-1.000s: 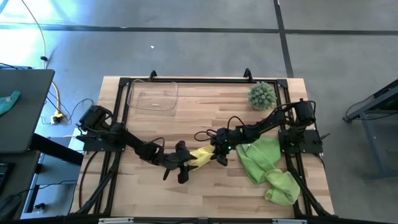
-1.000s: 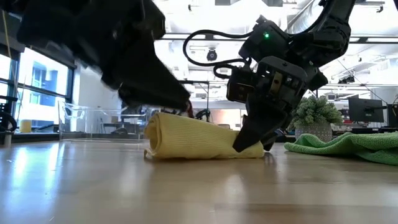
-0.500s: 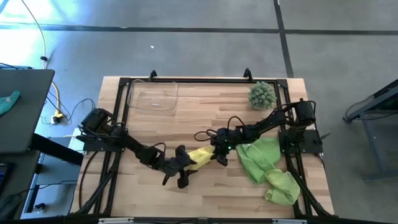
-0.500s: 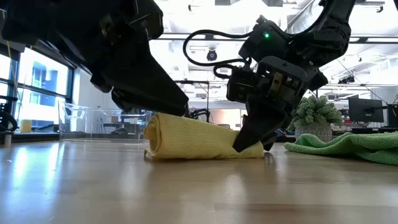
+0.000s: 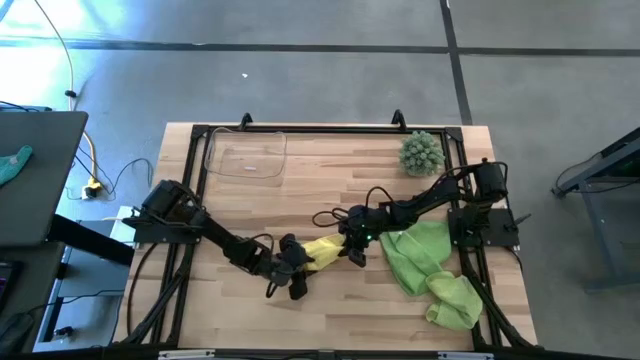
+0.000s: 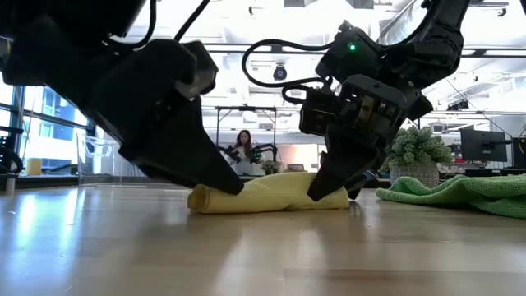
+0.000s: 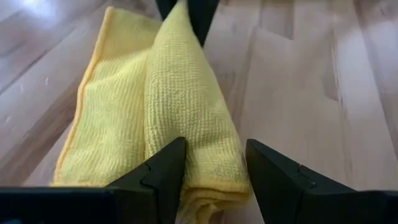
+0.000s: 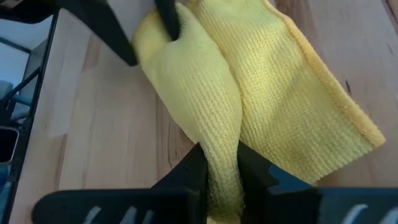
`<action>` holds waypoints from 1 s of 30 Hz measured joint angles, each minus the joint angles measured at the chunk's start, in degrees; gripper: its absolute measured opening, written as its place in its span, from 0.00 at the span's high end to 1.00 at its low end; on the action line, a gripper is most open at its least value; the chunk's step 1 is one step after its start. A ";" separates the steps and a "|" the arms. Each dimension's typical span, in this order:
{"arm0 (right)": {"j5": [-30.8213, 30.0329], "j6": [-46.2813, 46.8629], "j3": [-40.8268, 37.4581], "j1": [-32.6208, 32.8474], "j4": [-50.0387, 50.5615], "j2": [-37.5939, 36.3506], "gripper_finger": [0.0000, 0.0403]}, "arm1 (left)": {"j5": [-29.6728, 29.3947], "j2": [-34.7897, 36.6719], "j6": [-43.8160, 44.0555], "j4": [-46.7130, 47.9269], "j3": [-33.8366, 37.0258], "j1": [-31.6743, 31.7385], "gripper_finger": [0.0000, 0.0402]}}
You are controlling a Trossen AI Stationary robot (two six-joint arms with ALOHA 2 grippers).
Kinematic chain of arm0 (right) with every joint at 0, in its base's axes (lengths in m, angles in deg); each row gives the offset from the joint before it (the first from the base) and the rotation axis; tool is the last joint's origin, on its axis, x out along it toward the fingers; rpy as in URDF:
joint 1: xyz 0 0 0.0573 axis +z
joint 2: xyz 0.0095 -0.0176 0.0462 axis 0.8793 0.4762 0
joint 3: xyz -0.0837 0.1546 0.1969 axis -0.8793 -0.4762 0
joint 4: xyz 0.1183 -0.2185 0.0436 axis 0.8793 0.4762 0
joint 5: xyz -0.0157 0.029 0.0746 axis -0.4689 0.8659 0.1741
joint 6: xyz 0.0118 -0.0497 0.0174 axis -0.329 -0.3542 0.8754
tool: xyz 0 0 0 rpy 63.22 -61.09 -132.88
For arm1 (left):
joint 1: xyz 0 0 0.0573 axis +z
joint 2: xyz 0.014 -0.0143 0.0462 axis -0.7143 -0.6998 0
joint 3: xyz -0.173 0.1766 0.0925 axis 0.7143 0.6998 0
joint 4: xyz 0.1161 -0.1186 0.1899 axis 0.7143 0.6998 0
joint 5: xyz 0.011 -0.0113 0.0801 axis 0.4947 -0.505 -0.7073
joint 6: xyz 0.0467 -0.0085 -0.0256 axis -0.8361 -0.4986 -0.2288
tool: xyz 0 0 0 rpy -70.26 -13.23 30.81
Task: Roll microfiber towels into tight, uniform cylinder then place into a basket
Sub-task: Roll the yellow microfiber cloth
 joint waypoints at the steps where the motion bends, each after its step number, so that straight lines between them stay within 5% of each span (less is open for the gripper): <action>1: 0.51 -1.14 0.06 -0.01 0.06 -0.13 0.89 | -0.25 -0.49 1.33 -0.01 -0.08 -0.01 0.60; 14: 2.25 -15.36 -0.19 0.37 20.57 -19.63 0.66 | -0.01 -1.72 5.50 0.46 -0.07 0.00 0.60; 17: -4.04 -23.25 -0.30 5.12 17.83 -22.68 0.66 | -0.01 -1.76 5.41 0.42 -0.03 0.07 0.60; 23: -25.90 -38.59 -0.26 14.09 8.98 -18.48 0.66 | 0.19 -1.82 5.19 -0.25 0.10 0.11 0.60; 30: -28.29 -34.44 -0.21 14.82 1.30 -10.38 0.65 | 0.34 -1.82 5.20 -0.28 0.10 0.11 0.60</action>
